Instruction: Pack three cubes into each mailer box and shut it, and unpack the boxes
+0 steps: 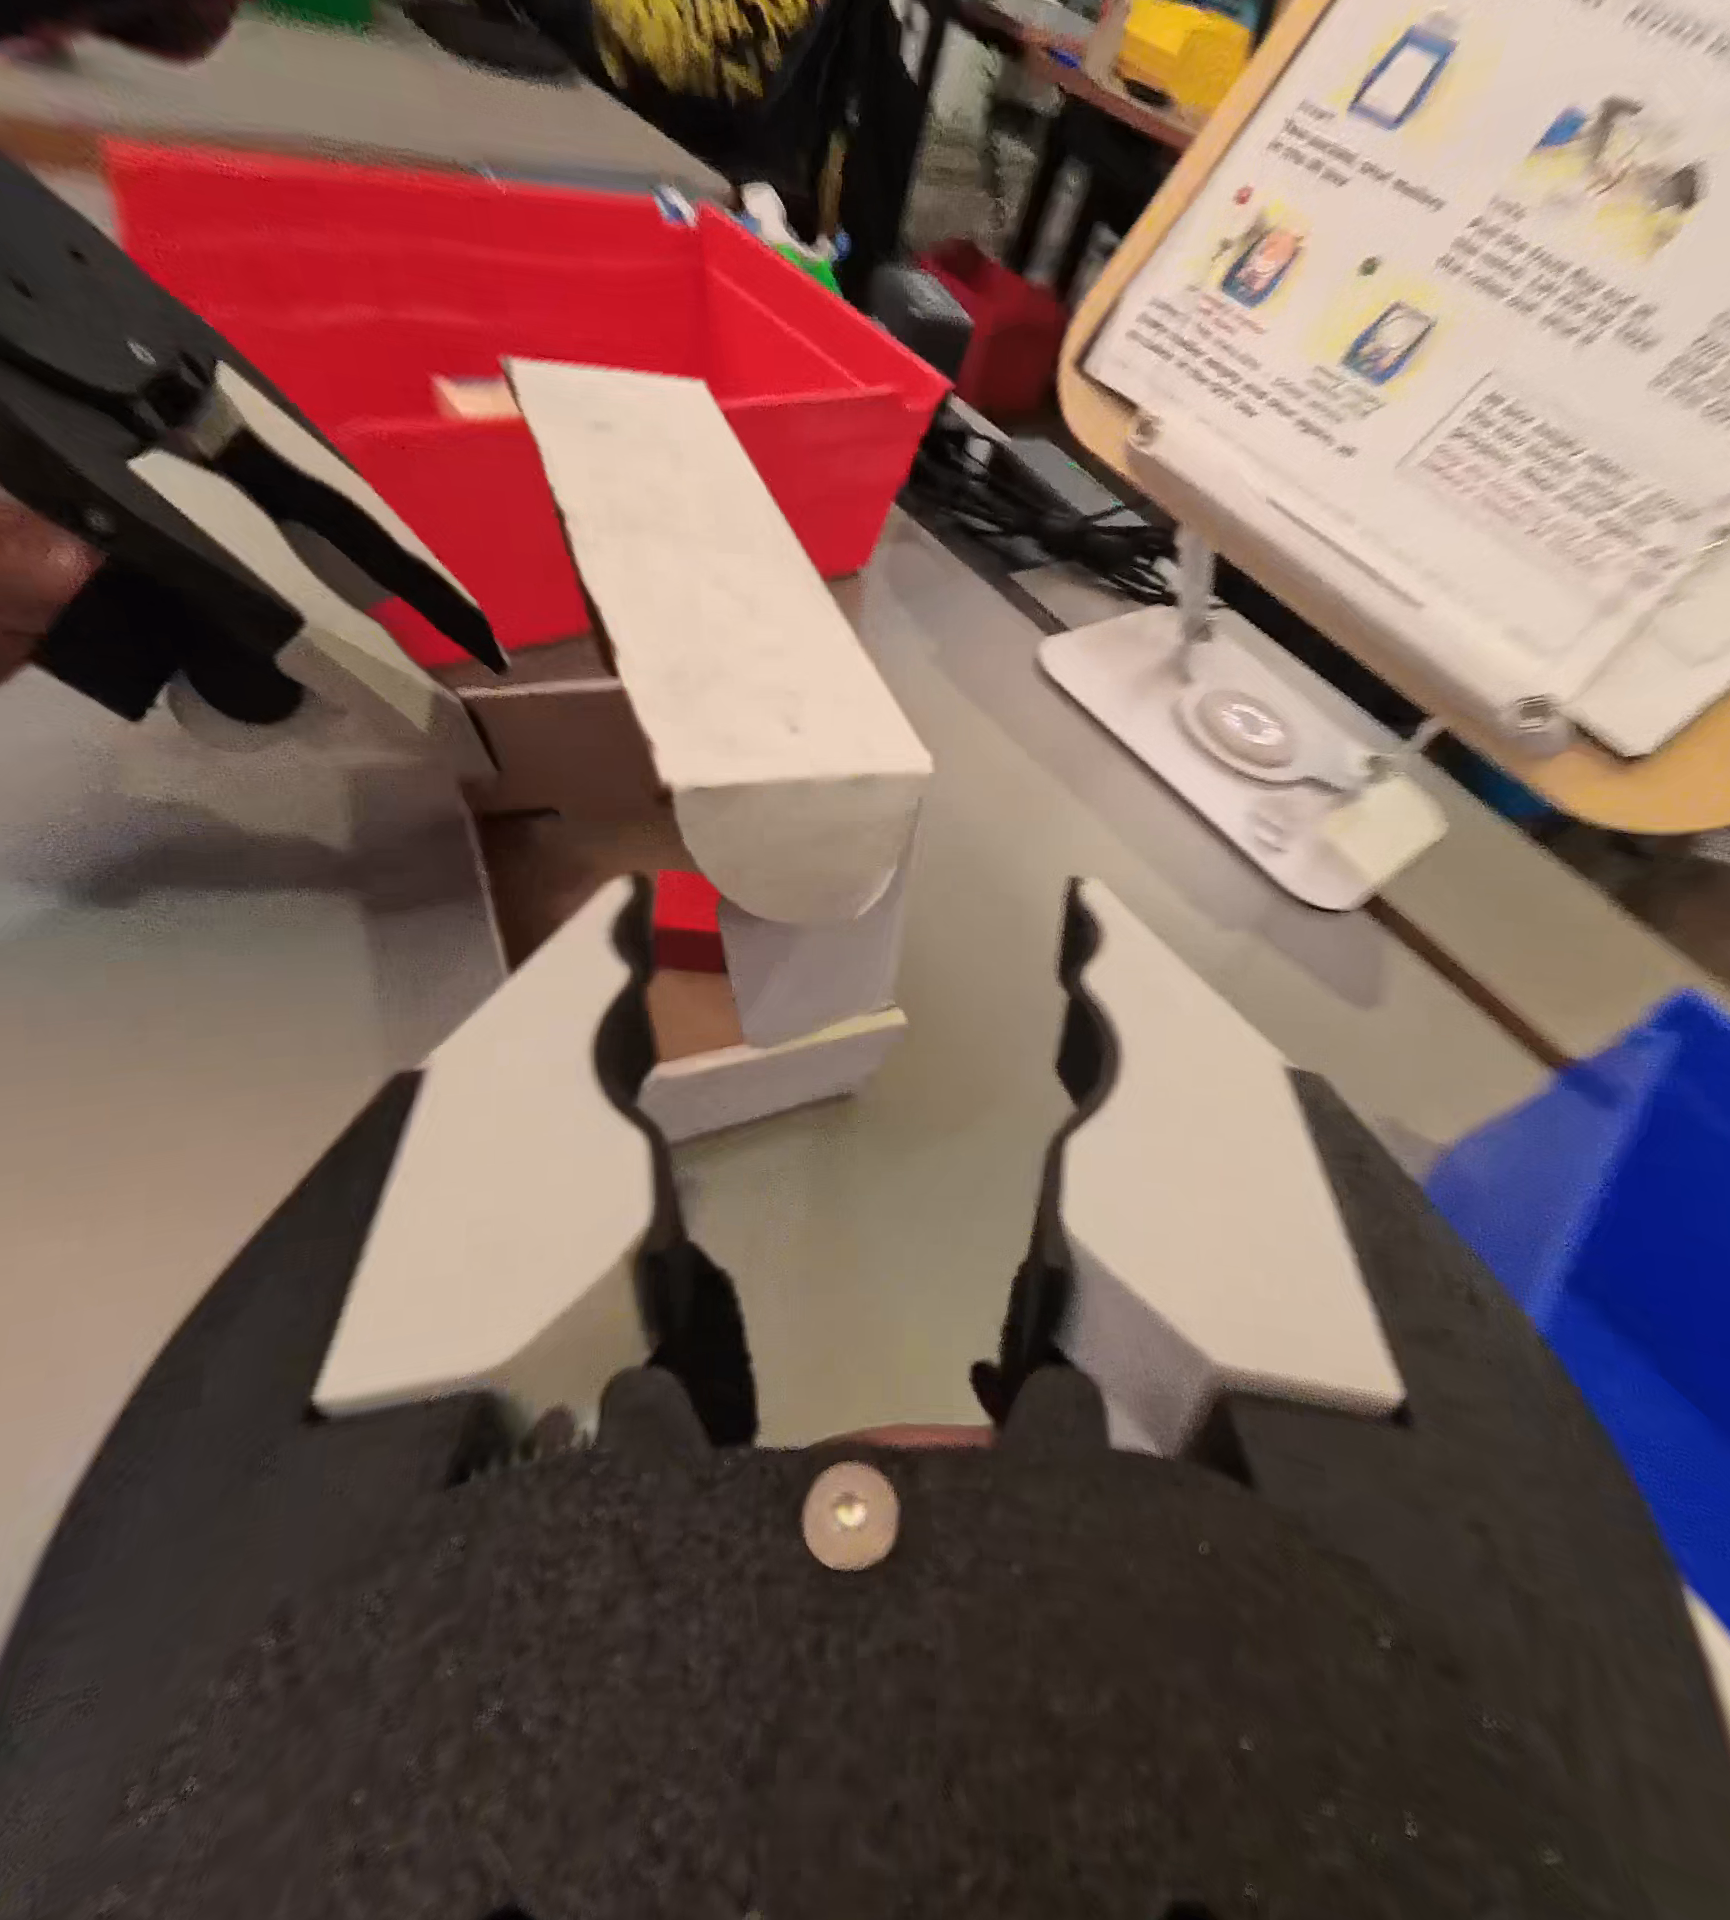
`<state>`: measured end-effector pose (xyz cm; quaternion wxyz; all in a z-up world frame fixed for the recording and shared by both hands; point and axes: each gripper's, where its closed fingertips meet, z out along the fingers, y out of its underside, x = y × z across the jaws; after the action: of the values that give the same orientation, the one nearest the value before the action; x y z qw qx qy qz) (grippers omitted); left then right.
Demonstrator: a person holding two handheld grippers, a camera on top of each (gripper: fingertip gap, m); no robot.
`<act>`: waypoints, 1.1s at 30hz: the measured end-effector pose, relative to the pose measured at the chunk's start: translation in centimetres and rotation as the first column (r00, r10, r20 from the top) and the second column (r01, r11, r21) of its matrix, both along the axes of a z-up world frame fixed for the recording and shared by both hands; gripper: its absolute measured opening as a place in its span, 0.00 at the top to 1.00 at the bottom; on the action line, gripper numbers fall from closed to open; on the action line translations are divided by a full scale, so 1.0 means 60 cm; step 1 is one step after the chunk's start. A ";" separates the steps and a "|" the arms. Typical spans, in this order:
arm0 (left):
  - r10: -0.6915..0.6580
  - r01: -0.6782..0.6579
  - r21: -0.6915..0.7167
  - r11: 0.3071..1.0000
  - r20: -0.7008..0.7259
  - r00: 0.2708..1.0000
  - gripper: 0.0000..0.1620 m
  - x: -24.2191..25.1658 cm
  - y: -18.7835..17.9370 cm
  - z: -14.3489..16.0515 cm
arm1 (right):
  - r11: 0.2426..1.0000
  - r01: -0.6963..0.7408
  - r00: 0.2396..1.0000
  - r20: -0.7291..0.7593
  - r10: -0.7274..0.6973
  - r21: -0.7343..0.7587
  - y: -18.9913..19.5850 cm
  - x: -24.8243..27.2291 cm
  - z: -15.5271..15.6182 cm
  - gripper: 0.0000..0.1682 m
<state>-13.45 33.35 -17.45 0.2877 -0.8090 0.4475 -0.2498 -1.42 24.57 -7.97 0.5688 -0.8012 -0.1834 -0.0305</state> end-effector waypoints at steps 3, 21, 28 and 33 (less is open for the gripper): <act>0.034 -0.035 -0.027 0.999 -0.027 0.999 0.73 0.012 0.005 -0.026 | 0.999 0.025 0.981 0.191 -0.020 -0.025 -0.002 -0.033 0.009 0.71; 0.029 -0.025 0.054 0.998 -0.058 0.998 0.97 0.008 0.010 -0.033 | 0.703 0.290 0.931 0.361 -0.051 -0.649 0.149 0.148 -0.103 0.98; 0.039 -0.035 0.076 0.997 -0.049 0.998 0.97 0.008 0.013 -0.031 | 0.534 0.250 0.967 0.229 -0.107 -0.808 0.126 0.156 -0.171 0.97; 0.042 -0.039 0.067 0.997 -0.046 0.998 0.97 0.008 0.014 -0.031 | 0.516 0.171 0.977 0.077 -0.198 -0.839 0.123 0.158 -0.181 0.96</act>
<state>-12.98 34.18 -19.32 0.3088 -0.8137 0.4456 -0.2096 8.06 31.94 -18.82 0.1098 -0.9906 -0.0812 0.0124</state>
